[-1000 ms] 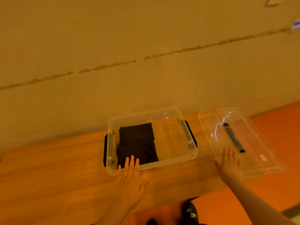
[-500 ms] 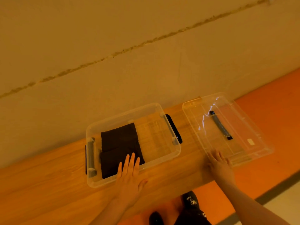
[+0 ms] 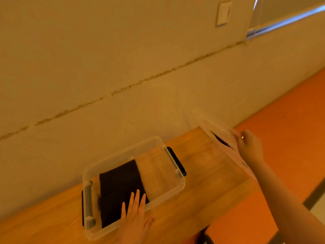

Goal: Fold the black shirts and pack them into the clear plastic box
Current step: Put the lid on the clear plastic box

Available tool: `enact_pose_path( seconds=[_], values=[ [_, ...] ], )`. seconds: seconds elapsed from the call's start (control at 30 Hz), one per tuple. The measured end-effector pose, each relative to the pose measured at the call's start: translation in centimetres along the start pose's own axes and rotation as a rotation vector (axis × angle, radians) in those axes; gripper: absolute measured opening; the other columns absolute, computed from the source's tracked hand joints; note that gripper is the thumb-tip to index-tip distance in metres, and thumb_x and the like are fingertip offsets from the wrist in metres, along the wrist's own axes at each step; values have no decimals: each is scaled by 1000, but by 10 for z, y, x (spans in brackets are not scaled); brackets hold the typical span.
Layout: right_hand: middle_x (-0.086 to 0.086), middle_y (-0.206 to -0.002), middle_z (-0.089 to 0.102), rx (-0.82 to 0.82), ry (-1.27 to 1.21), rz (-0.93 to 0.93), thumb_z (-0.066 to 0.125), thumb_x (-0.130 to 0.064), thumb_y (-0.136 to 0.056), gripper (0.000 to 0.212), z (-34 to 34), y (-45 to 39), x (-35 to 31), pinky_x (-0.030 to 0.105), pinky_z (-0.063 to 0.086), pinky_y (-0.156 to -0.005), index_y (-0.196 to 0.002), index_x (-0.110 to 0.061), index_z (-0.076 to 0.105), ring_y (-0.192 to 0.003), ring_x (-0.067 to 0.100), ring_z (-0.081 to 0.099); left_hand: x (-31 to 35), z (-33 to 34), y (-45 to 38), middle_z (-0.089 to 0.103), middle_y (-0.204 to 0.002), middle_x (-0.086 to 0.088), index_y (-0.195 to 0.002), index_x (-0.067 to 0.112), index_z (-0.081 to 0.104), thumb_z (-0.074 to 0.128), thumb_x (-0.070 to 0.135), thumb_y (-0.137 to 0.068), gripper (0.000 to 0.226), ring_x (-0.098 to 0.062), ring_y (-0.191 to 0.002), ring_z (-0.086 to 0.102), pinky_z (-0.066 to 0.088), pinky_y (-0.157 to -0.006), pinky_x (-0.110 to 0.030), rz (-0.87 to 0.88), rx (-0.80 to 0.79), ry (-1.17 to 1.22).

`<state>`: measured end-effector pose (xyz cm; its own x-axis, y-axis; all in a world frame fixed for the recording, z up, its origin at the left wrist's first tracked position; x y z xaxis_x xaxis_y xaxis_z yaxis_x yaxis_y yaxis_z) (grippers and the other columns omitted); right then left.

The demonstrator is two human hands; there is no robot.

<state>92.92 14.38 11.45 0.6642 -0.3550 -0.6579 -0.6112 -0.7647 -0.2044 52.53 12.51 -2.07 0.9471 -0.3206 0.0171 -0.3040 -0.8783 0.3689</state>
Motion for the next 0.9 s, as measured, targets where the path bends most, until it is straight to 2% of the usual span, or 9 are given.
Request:
enact_pose_path(
  seconds=[0.07,0.13,0.23,0.4,0.53,0.63,0.7,0.83,0.9],
  values=[
    [-4,-69,46,-6,-77,-50,48,-24,-94,18,-27,-11,-24,23,32,-52,-85,-9,52,-61,12,43,4,-11,-4,-31,-143,1,-147,18,-11,-1,77,-67,99,-11,-131,-26,-11,-112,-37,-30,-36,97],
    [-4,-71,50,-15,-172,-80,49,-24,-94,19,-50,-18,-45,26,37,-56,-84,-8,53,-63,16,47,9,-33,-12,-30,-149,2,-146,18,-15,20,62,-91,79,-13,-136,-27,-10,-114,-40,-31,-44,230],
    [-7,-79,61,-12,-445,-65,47,-22,-95,21,-80,-27,-75,22,48,-61,-86,-5,55,-69,6,58,4,-89,-24,-22,-153,4,-147,19,-14,31,46,-96,73,-13,-141,-19,-9,-115,-38,2,137,544],
    [-4,-60,68,-104,-874,-42,50,-14,-94,23,-97,-49,-130,19,55,-59,-73,-8,54,-62,10,69,-33,-180,-34,-10,-156,4,-148,20,-4,51,37,-91,81,-13,-144,-3,5,-117,-33,-9,442,991],
    [7,-73,64,-317,-973,0,48,-16,-94,18,-61,-48,-171,23,56,-55,-81,-9,56,-60,16,69,-87,-221,-29,3,-157,1,-149,20,2,60,34,-87,86,-18,-143,11,14,-116,-35,-128,563,1164],
    [9,-74,64,-477,-1002,54,49,-19,-94,20,-18,-39,-191,23,56,-54,-80,-7,56,-60,17,69,-112,-214,-13,32,-149,0,-146,22,24,56,30,-90,65,-19,-134,34,28,-108,-32,-98,505,1322],
    [6,-65,67,-567,-1012,91,49,-21,-94,22,12,-31,-197,23,56,-53,-79,-6,56,-58,16,69,-119,-209,4,49,-128,6,-129,28,41,57,19,-90,43,-15,-117,48,37,-95,-30,-48,542,1389],
    [9,-64,64,-576,-958,223,52,-25,-93,28,76,-20,-194,24,56,-51,-75,-3,56,-53,16,67,-153,-170,23,64,-96,3,-100,32,57,61,12,-87,24,-22,-92,62,50,-84,-39,-286,596,1387],
    [10,-72,61,-559,-875,241,48,-27,-95,30,108,-10,-192,27,54,-53,-74,-7,55,-59,17,66,-175,-143,29,67,-104,-8,-108,24,62,61,13,-86,24,-30,-97,63,53,-85,-48,-407,616,1402]
  ],
)
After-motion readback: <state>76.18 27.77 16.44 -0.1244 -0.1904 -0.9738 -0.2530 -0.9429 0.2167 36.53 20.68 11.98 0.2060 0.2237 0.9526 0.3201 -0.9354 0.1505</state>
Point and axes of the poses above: each hand's wrist, its own y-axis away from the middle knuckle, its own z-axis out of the palm, x = y × z, the point moved 8 cm from there along -y, towards the middle knuckle
